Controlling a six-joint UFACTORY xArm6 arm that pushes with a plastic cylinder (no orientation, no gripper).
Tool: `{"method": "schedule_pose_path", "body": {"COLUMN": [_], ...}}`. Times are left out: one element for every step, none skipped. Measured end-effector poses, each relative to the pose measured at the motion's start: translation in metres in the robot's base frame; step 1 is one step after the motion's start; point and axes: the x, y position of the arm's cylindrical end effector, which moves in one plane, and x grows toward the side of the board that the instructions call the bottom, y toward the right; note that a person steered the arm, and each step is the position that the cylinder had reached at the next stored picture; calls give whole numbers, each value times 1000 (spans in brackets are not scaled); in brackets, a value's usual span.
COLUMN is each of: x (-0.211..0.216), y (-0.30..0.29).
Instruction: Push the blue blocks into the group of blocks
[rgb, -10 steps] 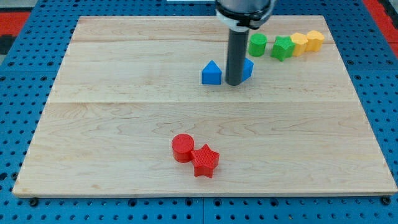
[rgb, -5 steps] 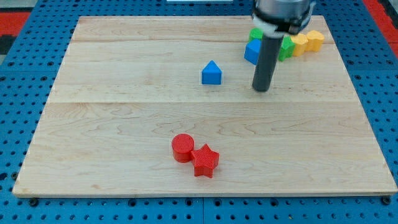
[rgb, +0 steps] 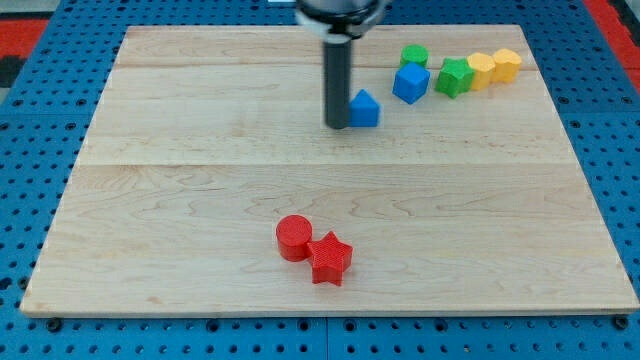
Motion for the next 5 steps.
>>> {"method": "schedule_pose_path", "body": {"x": [-29, -36, -36, -30, -43], "y": [43, 61, 59, 18, 3]}}
